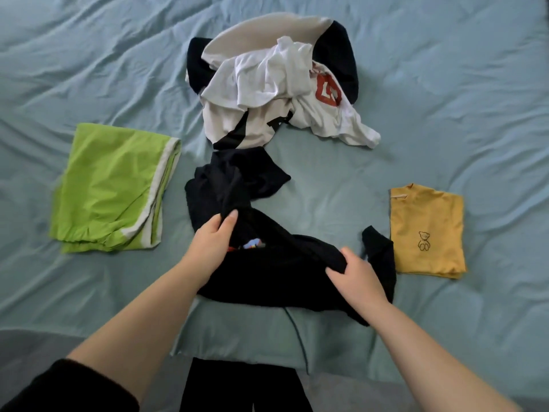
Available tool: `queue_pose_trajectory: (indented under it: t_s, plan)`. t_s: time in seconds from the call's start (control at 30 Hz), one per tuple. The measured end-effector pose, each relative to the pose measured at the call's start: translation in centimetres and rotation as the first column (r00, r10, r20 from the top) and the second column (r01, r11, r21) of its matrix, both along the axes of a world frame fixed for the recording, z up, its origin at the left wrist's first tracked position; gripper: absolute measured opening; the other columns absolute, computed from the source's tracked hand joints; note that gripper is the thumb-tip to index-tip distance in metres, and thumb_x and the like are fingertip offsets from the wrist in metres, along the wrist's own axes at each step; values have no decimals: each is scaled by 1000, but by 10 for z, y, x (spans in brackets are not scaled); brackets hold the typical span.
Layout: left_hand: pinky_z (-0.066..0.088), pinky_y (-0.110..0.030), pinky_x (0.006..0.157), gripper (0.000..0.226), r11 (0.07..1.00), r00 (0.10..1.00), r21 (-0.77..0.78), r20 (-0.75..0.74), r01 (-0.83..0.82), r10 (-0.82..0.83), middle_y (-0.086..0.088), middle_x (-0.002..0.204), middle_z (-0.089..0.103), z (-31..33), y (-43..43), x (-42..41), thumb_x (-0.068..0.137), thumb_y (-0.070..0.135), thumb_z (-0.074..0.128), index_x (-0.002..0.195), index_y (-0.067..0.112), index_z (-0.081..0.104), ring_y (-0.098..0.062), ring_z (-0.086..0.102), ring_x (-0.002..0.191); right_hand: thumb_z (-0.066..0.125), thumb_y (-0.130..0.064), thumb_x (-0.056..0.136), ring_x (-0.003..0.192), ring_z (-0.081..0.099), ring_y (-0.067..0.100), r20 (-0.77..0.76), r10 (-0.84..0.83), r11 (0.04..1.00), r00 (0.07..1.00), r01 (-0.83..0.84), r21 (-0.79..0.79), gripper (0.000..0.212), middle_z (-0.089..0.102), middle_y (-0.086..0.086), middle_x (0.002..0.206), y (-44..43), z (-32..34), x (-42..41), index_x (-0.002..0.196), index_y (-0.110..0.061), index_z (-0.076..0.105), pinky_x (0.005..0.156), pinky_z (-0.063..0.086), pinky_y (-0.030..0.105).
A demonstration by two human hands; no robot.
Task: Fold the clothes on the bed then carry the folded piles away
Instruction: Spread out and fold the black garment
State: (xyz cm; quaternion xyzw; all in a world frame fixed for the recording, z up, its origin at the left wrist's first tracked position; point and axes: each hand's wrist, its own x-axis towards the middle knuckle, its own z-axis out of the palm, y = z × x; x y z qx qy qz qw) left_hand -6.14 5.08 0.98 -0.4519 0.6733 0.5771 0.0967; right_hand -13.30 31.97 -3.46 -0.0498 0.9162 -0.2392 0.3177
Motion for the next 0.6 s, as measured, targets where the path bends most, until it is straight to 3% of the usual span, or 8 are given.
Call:
queue_pose_trajectory:
  t_s: [0.07,0.13,0.2,0.3,0.4,0.5,0.53,0.6]
  plan:
    - [50,-16,76,22,986,994,167,-109,9,9,25,85,71,22,18,-18,85,61,52,78,48,68,7,66,83,62,-37,80,62,61,7,-25,-82,997,996,82,10,13,63,-8,67,35,11,9,85,-33,51,57,52,34]
    - [47,-32,95,35,943,978,331,-204,20,50,12,102,73,37,32,-33,76,63,57,94,36,72,-8,68,100,61,-33,84,69,61,4,-45,-193,981,980,193,-13,14,64,-13,74,68,20,15,97,-34,57,59,51,30]
    - [46,-36,97,43,920,963,392,-255,23,85,5,107,73,45,37,-41,74,63,59,98,29,73,-14,68,104,57,-33,87,79,60,3,-54,-296,955,953,295,-33,25,65,-16,86,93,28,16,112,-31,60,62,47,27]
    - [50,-36,92,36,970,959,231,-251,-73,132,3,103,74,41,34,-38,86,55,54,96,26,72,-14,69,99,53,-36,90,85,62,18,-34,-403,908,915,404,108,30,66,-3,94,122,29,14,117,-24,59,72,52,37]
    - [49,-34,89,34,971,969,16,-64,-238,239,-4,111,69,24,17,-19,95,43,49,110,17,64,-15,64,95,57,-29,90,86,61,24,202,-462,876,864,408,257,34,64,4,95,131,22,8,120,-12,57,85,53,44]
    - [48,-40,98,32,981,988,127,54,-148,142,-5,118,66,5,4,4,94,34,56,123,19,57,-20,63,105,65,-26,80,113,55,27,301,-218,918,928,90,387,68,54,8,127,109,16,-4,142,-18,39,97,47,40]
    - [50,-41,97,32,975,994,198,59,-106,96,-3,115,68,2,5,8,92,29,61,122,21,56,-21,65,104,66,-30,78,126,46,28,231,-119,911,966,13,412,80,43,7,140,95,14,-8,148,-24,27,104,42,41]
    - [55,-35,85,31,954,998,293,56,-57,42,0,105,72,1,11,13,88,19,66,117,23,57,-19,70,94,66,-35,76,141,25,28,78,46,951,996,-68,302,94,21,5,156,53,15,-12,151,-35,10,114,27,44]
